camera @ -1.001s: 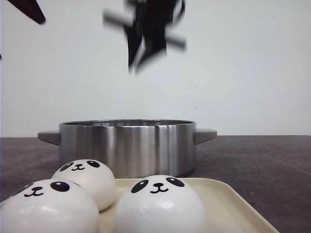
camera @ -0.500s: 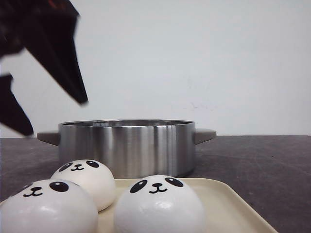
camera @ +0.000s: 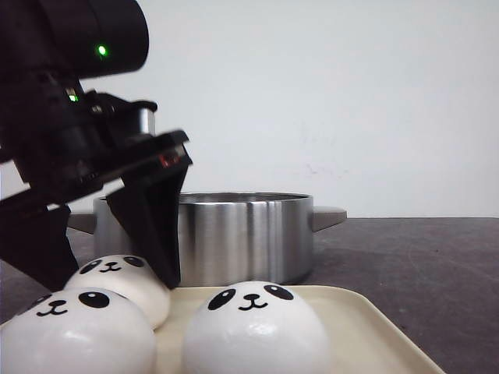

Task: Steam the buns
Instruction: 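Lower the left gripper onto the other farther panda bun and close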

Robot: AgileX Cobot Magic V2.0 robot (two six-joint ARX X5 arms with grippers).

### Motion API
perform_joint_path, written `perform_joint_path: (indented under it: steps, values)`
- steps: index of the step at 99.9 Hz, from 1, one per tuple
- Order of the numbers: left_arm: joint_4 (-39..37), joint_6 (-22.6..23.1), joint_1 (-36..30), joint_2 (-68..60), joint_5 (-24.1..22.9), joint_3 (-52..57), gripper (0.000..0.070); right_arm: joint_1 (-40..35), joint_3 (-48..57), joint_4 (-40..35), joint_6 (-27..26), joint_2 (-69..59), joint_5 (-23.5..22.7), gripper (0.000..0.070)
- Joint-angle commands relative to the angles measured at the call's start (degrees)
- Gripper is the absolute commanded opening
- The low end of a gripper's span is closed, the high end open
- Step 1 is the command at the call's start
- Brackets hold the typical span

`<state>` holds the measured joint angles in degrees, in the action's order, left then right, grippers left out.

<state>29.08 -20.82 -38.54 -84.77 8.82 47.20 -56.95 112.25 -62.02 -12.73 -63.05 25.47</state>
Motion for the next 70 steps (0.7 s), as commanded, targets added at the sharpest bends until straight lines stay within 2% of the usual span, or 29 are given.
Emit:
perform_joint_path:
  steps: [1,10,14,18,22,27,32,47,50,54,70]
  values:
    - [-0.7,-1.8,-0.6,-1.8,-0.8,1.0,0.0592,-0.7,1.0,-0.1,-2.3,-0.4,0.0,0.0015]
    - [-0.3,-2.4,-0.6,-3.1,-1.1,1.0,0.0580,-0.7,1.0,-0.6,-2.4,0.3,0.0,0.0015]
    - [0.3,-2.4,-0.6,-3.5,-1.1,1.0,0.0535,-0.7,1.0,-0.7,-2.7,0.3,0.0,0.0015]
    - [1.1,-2.4,-0.6,-3.7,-1.1,1.0,0.0451,-0.7,1.0,-0.9,-3.0,0.3,0.0,0.0015]
    - [1.6,-2.4,-0.6,-3.7,-1.1,1.0,0.0326,-0.7,1.0,-1.0,-3.1,0.3,0.0,0.0015]
    - [1.7,-2.4,-0.6,-3.7,-1.1,1.0,0.0210,-0.7,1.0,-1.1,-3.2,0.3,0.0,0.0015]
    - [1.7,-2.4,-0.6,-3.7,-1.0,1.0,0.0133,-0.7,1.0,-1.1,-3.2,0.3,0.0,0.0015]
    - [1.6,-2.3,-0.6,-3.7,-1.1,1.1,0.0138,-0.7,1.0,-1.2,-3.1,0.2,0.0,0.0016]
    - [1.6,-2.2,-0.6,-3.7,-1.1,1.1,0.0097,-0.7,1.0,-1.2,-3.1,0.2,0.0,0.0015]
    - [1.7,-1.7,-0.6,-3.7,-1.1,1.1,0.0000,-0.7,1.0,-1.2,-3.1,0.1,0.0,0.0015]
    - [3.0,-0.7,-0.6,-3.3,-1.2,2.7,0.0003,-0.7,1.0,-1.4,-3.0,-0.2,0.1,0.0015]
